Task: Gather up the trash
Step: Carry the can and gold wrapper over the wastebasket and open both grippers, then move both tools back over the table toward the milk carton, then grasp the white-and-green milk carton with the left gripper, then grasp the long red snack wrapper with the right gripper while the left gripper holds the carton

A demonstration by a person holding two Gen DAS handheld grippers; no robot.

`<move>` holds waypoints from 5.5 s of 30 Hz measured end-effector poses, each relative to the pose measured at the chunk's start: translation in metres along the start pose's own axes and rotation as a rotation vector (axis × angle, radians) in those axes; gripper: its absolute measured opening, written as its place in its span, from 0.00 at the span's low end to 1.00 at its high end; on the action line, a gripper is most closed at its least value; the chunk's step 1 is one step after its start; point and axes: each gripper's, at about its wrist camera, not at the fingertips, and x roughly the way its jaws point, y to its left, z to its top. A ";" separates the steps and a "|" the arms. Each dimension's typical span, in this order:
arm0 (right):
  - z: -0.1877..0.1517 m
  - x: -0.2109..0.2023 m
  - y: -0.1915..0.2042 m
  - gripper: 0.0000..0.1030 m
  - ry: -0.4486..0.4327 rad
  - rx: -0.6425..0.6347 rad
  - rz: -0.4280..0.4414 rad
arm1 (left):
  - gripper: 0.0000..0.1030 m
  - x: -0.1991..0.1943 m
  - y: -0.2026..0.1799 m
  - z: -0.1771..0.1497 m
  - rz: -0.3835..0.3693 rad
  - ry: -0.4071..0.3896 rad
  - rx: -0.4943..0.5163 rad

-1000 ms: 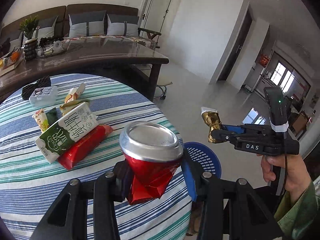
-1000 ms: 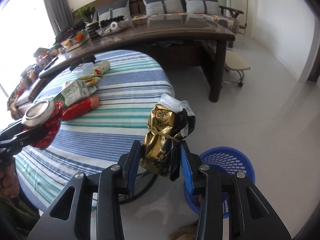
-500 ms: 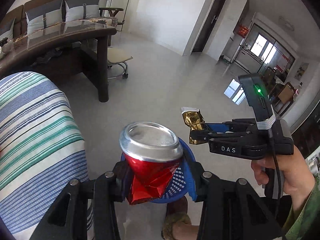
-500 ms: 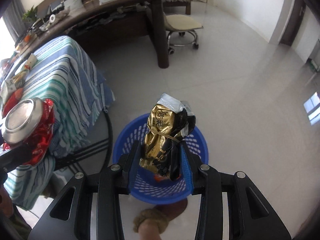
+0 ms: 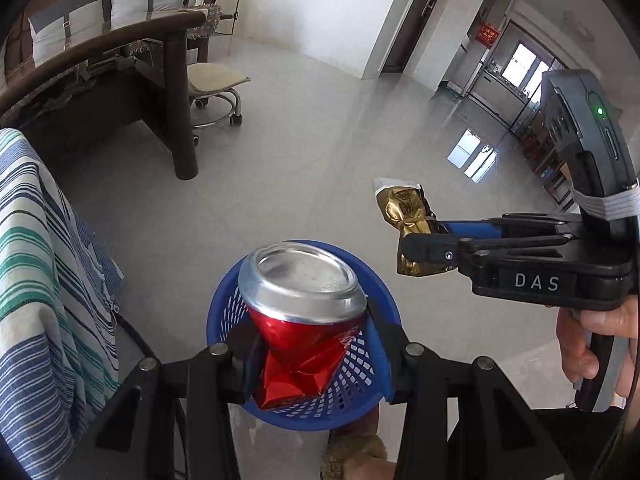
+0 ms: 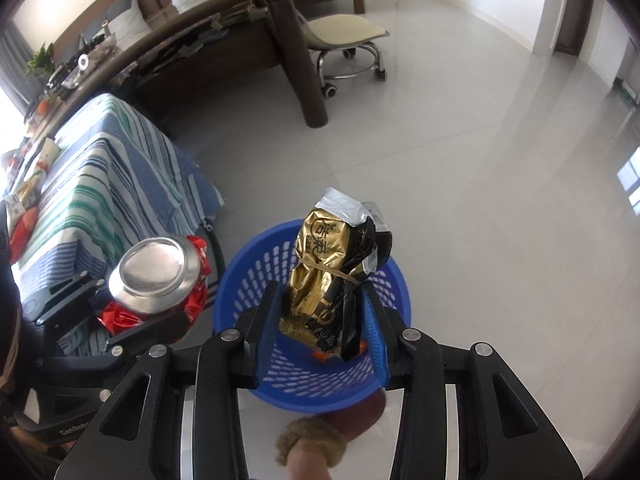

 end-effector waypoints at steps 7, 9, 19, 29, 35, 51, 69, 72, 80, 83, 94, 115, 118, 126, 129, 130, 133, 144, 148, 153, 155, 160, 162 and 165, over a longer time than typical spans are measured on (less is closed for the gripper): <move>0.003 -0.002 -0.007 0.60 -0.023 0.030 -0.006 | 0.70 0.012 -0.008 0.000 0.027 -0.005 0.022; 0.004 -0.008 -0.007 0.61 -0.045 0.028 -0.020 | 0.70 0.004 -0.008 0.001 0.029 -0.025 0.014; 0.014 -0.059 0.021 0.93 -0.279 -0.012 -0.141 | 0.70 -0.090 0.001 -0.009 0.064 -0.161 0.010; 0.005 -0.093 0.125 0.95 -0.464 -0.107 0.001 | 0.70 -0.191 0.067 -0.098 0.254 -0.187 -0.050; -0.019 -0.079 0.217 0.95 -0.454 -0.238 0.121 | 0.70 -0.242 0.132 -0.145 0.389 -0.190 -0.148; -0.085 -0.012 0.346 0.95 -0.277 -0.546 0.149 | 0.70 -0.270 0.214 -0.183 0.499 -0.158 -0.278; -0.089 -0.003 0.357 0.95 -0.223 -0.589 0.169 | 0.70 -0.298 0.243 -0.153 0.412 -0.200 -0.254; -0.090 -0.002 0.357 0.95 -0.219 -0.593 0.169 | 0.70 -0.305 0.241 -0.125 0.391 -0.218 -0.132; -0.094 -0.003 0.356 0.95 -0.220 -0.592 0.177 | 0.70 -0.276 0.303 -0.102 0.225 -0.165 -0.223; -0.094 -0.002 0.356 0.95 -0.220 -0.589 0.185 | 0.71 -0.261 0.317 -0.103 0.157 -0.135 -0.271; -0.091 0.000 0.356 0.96 -0.225 -0.587 0.186 | 0.41 -0.264 0.316 -0.108 0.017 -0.209 -0.308; -0.091 0.000 0.362 0.96 -0.213 -0.566 0.175 | 0.50 -0.338 0.291 -0.214 0.541 -0.287 -0.488; -0.089 0.001 0.360 0.97 -0.205 -0.539 0.183 | 0.63 -0.333 0.291 -0.216 0.542 -0.262 -0.482; -0.044 0.013 0.377 1.00 -0.108 -0.265 0.234 | 0.64 -0.316 0.291 -0.212 0.574 -0.181 -0.454; -0.019 0.026 0.398 1.00 -0.076 -0.160 0.278 | 0.64 -0.314 0.290 -0.212 0.580 -0.174 -0.448; -0.012 0.031 0.406 1.00 -0.072 -0.138 0.277 | 0.64 -0.314 0.291 -0.212 0.580 -0.173 -0.448; 0.000 0.044 0.434 1.00 -0.090 -0.171 0.194 | 0.65 -0.315 0.292 -0.212 0.575 -0.177 -0.452; -0.036 0.024 0.390 0.64 -0.175 -0.471 0.082 | 0.65 -0.310 0.290 -0.210 0.602 -0.148 -0.414; -0.041 0.016 0.355 0.69 -0.188 -0.459 0.098 | 0.67 -0.309 0.290 -0.209 0.603 -0.145 -0.410; -0.034 0.015 0.343 0.85 -0.127 -0.444 0.148 | 0.69 -0.309 0.291 -0.209 0.599 -0.143 -0.406; -0.037 0.013 0.341 0.85 -0.109 -0.455 0.151 | 0.69 -0.310 0.291 -0.210 0.579 -0.143 -0.401; -0.033 -0.004 0.341 0.85 -0.111 -0.474 0.203 | 0.69 -0.329 0.291 -0.200 0.442 -0.194 -0.364; -0.024 -0.006 0.350 0.85 -0.101 -0.481 0.215 | 0.69 -0.327 0.296 -0.191 0.442 -0.161 -0.344; -0.007 -0.003 0.372 0.83 -0.070 -0.540 0.202 | 0.69 -0.321 0.302 -0.180 0.427 -0.115 -0.321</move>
